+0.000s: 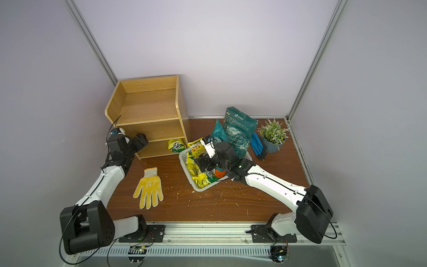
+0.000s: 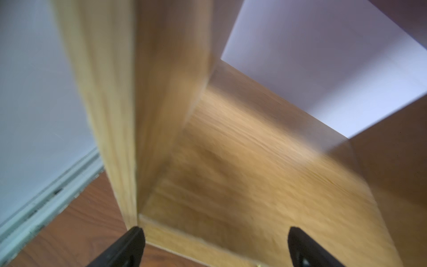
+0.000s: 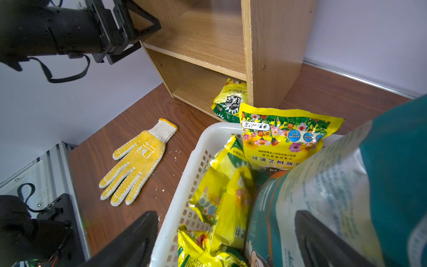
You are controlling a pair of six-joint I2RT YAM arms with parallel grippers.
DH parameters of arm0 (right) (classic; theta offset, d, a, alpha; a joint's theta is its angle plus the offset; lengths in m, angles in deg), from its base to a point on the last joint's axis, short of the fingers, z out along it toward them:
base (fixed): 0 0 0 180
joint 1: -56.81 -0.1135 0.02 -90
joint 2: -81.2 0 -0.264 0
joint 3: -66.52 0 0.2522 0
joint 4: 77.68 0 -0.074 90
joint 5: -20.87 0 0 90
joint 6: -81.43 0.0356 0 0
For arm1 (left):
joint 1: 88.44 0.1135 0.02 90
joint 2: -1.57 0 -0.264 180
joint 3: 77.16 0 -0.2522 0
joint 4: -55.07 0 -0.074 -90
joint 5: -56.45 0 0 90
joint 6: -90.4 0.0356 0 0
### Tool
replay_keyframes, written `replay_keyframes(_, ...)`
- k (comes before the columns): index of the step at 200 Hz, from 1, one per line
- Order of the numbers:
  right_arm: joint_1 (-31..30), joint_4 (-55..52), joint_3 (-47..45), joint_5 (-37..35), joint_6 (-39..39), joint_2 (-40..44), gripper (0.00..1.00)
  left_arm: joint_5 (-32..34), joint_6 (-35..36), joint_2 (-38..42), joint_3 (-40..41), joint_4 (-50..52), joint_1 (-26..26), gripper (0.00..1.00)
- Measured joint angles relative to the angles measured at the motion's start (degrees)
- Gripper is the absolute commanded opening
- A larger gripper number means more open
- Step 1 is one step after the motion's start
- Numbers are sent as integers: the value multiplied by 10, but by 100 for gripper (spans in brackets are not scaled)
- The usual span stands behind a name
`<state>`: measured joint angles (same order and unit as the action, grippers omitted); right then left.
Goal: Take down the fertilizer bag from the shelf
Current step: Adjust the shelf at the corner of the board, then pick up the fertilizer bag from the shelf.
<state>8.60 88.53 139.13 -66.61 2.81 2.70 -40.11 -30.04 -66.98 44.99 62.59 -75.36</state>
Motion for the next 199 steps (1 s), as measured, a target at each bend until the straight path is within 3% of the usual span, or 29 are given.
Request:
replay_keyframes(41, 0, -2, 1, 4, -4, -4, 99, -61, -95, 223, 176, -19, -12, 100)
replay_keyframes(68, 0, 3, 4, 3, -2, -21, 99, -77, -171, 273, 254, -69, -23, 100)
replay_keyframes(84, 0, 12, 3, 1, 5, -27, 99, -103, -219, 240, 288, -125, -25, 98)
replay_keyframes(122, 0, 58, -13, 6, 14, -27, 99, -175, -298, 61, 303, -275, -52, 91)
replay_keyframes(145, 0, 59, -15, 6, 13, -27, 99, -200, -335, -32, 287, -367, -69, 82)
replay_keyframes(199, 0, 63, -21, -6, 4, -24, 99, -213, -357, -177, 209, -470, -122, 74)
